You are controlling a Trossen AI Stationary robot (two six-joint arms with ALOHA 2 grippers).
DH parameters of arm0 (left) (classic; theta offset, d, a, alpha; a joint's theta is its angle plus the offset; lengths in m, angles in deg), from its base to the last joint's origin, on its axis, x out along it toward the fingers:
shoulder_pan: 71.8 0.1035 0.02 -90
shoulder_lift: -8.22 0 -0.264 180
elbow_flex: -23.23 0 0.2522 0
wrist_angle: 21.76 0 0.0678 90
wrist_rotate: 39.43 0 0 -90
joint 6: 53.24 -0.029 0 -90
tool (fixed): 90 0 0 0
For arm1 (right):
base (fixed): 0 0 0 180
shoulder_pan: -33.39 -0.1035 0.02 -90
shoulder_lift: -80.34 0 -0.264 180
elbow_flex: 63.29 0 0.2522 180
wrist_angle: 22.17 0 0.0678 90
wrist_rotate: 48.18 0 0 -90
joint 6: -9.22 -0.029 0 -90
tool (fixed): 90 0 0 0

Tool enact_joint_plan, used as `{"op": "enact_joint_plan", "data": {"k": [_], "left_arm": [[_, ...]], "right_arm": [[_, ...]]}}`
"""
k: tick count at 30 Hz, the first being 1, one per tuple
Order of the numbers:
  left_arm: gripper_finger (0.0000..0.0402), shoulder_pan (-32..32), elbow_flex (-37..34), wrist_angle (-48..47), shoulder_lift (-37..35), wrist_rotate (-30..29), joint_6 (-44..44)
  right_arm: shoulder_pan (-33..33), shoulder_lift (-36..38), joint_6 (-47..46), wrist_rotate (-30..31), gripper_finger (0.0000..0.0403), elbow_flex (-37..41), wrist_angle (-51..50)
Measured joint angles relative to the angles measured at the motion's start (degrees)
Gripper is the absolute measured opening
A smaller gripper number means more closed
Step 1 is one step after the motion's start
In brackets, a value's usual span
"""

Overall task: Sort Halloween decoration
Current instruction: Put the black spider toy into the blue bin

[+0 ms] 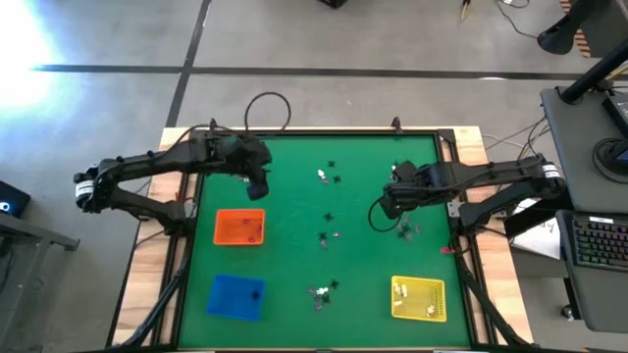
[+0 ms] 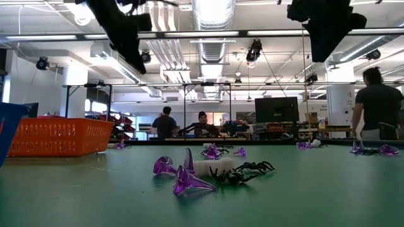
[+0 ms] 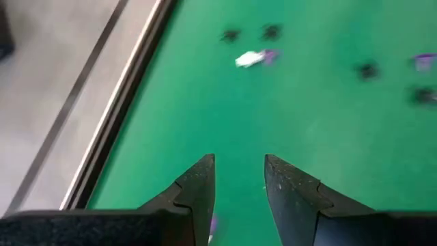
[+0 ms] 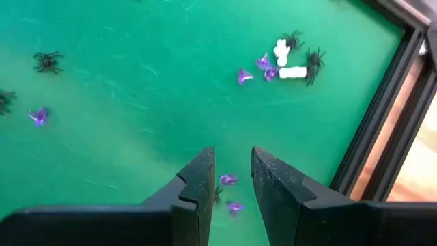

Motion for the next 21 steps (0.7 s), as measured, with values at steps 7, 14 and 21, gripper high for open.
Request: {"op": "enact_joint_plan", "data": {"k": [7,14,21], "left_arm": [[0.0109,13.42,0.00,-1.12,3.02,4.78,5.17],[0.0109,19.34,-0.07,-4.89,11.24,12.64,21.11],[0.0109,18.93,-0.02,-4.53,18.46,12.79,18.30]], "right_arm": [[3.17,0.59,7.76,2.38,0.0089,0.00,0.15],[6.70,0.16,15.64,2.34,0.0089,0.00,0.82],[9.88,0.08,25.45,2.44,0.0089,0.00,4.00]]}}
